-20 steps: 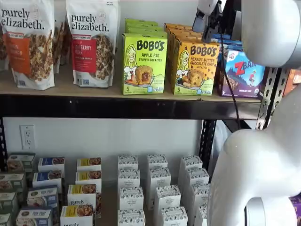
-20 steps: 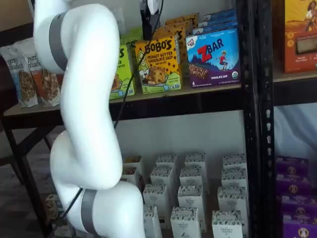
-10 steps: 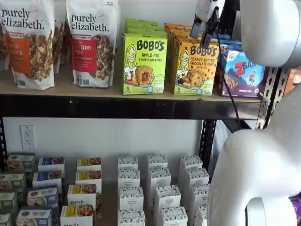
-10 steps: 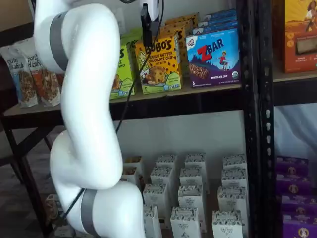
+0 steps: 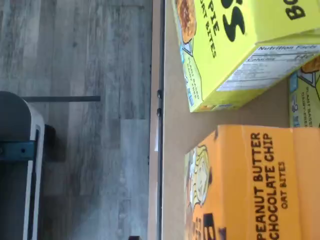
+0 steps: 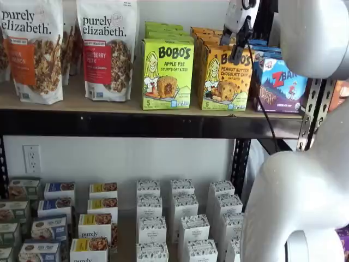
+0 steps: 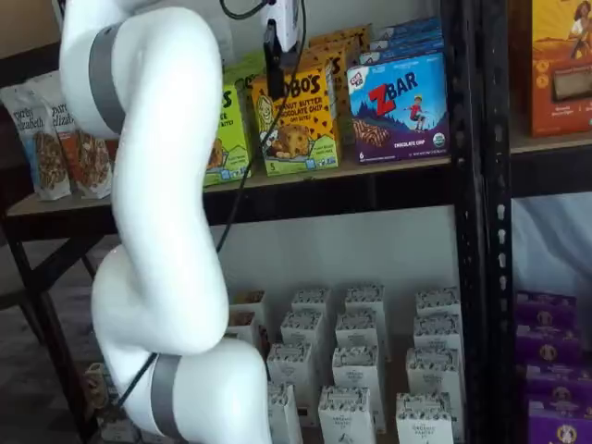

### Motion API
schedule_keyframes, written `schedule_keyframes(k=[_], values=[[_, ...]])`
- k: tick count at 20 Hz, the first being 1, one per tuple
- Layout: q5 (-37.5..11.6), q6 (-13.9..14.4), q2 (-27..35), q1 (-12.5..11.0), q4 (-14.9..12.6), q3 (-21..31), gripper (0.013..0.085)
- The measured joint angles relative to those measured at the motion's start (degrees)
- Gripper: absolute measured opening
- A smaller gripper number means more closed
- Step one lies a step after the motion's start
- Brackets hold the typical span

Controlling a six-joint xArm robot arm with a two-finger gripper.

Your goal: Pick up the orange box on the top shelf, the fifth box from the left

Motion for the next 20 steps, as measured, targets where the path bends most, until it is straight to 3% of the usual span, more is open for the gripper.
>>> schedule_keyframes(k=[19,20], values=[[-6.7,1.5,-1.7,2.6,-1.4,5.9,0.0850],[-6.8,1.6,-1.7,2.6,-1.3,6.0,0.0810]])
